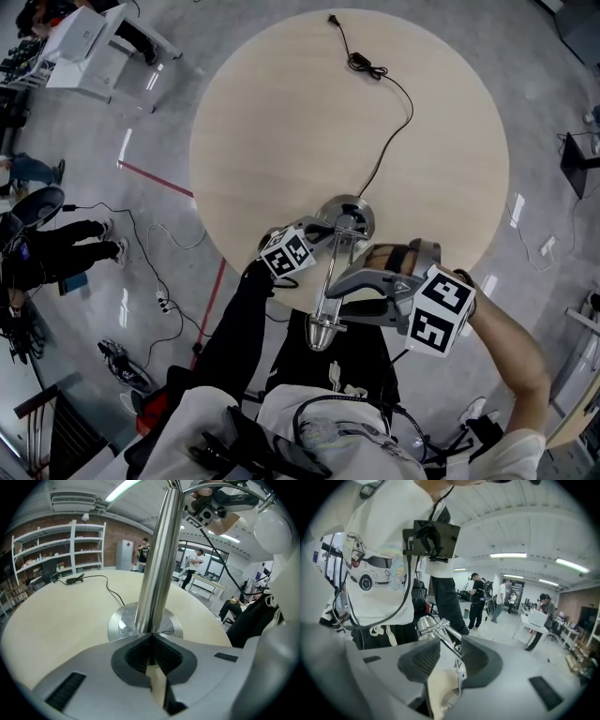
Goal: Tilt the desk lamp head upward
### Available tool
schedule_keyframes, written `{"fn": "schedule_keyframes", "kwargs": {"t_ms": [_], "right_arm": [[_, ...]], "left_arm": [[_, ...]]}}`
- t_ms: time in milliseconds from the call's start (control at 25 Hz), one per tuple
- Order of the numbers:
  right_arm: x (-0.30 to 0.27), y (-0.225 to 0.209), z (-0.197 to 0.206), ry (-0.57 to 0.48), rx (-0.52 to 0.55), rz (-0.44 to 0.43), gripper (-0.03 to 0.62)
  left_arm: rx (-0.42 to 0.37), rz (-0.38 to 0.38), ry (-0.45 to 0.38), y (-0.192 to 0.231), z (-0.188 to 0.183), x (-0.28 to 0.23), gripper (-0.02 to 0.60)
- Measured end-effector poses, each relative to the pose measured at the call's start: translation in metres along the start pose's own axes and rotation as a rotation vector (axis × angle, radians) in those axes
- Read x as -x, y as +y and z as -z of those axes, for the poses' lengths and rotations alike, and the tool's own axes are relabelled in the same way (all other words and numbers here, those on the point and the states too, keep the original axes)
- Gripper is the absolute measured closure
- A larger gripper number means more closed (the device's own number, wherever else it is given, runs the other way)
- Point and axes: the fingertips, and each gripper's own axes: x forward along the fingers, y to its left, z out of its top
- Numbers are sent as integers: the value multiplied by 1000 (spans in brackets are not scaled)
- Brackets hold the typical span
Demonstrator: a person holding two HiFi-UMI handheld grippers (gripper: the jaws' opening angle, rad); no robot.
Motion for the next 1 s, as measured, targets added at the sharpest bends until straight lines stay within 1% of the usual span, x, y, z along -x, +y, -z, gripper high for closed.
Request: {"fn": "schedule_keyframes", "kwargs": {"t_ms": [440,640,760,880,1000], "right_arm": [[27,-27,-18,-279,-217,39,462],[38,-36,-19,-375,-277,58,461],[45,-42,-18,-443,-348,81,457],[54,-52,-22,-545,-453,117,456],[60,-55,-24,-602,-481,140,454]], "left_arm": [[20,-19,5,3,0,2,578],[21,-23,4,3,0,3,578],[21,-23,7,3,0,4,578],[21,-24,11,3,-1,4,578],[24,-24,8,0,-2,3,578]]}}
